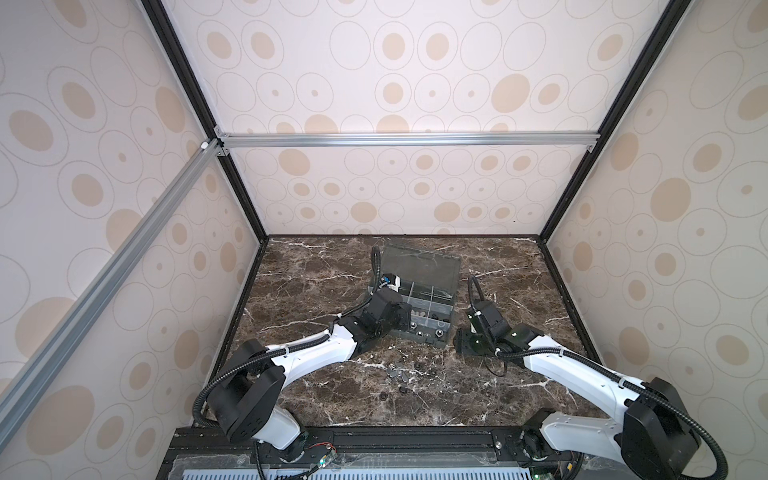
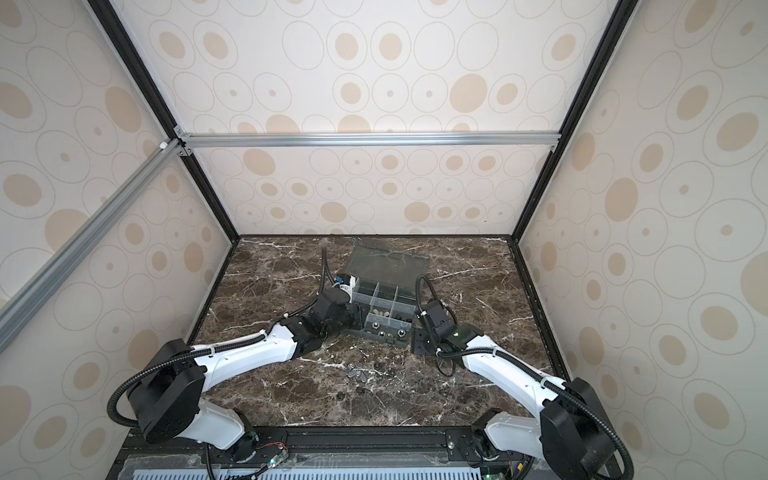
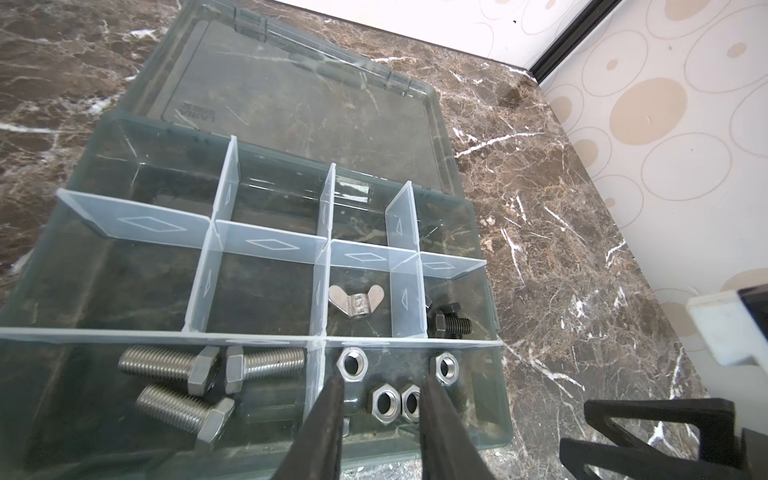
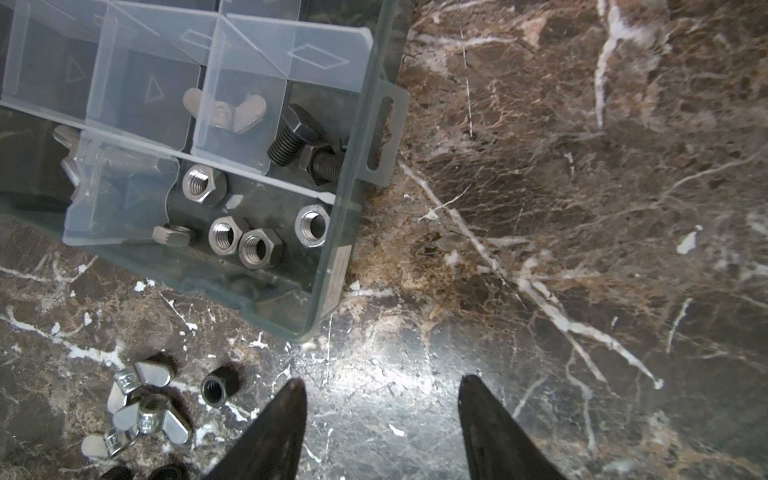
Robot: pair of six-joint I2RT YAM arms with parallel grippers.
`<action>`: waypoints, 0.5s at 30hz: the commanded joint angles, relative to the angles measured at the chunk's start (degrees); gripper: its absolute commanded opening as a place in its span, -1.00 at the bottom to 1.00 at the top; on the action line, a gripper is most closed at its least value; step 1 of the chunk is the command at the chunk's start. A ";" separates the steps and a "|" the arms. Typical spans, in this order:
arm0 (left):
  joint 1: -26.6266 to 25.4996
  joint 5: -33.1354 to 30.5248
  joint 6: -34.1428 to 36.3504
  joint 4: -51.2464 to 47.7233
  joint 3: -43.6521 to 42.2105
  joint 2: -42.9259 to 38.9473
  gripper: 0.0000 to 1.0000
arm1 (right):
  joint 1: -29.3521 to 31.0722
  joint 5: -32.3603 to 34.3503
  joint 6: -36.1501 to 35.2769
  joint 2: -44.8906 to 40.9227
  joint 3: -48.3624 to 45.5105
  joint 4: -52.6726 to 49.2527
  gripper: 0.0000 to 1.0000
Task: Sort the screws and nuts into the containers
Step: 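Open the left gripper and raise it away from the wing nut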
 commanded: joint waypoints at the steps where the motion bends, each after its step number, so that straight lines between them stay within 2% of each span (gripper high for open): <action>1: 0.34 -1.31 -2.11 1.39 -0.99 -1.54 -0.37 | -0.20 -0.36 -0.09 0.27 1.24 -0.06 0.24; 15: 0.32 -1.28 -2.67 1.08 -1.83 -2.68 -0.38 | -0.24 -0.60 -0.34 0.48 1.54 -0.01 0.24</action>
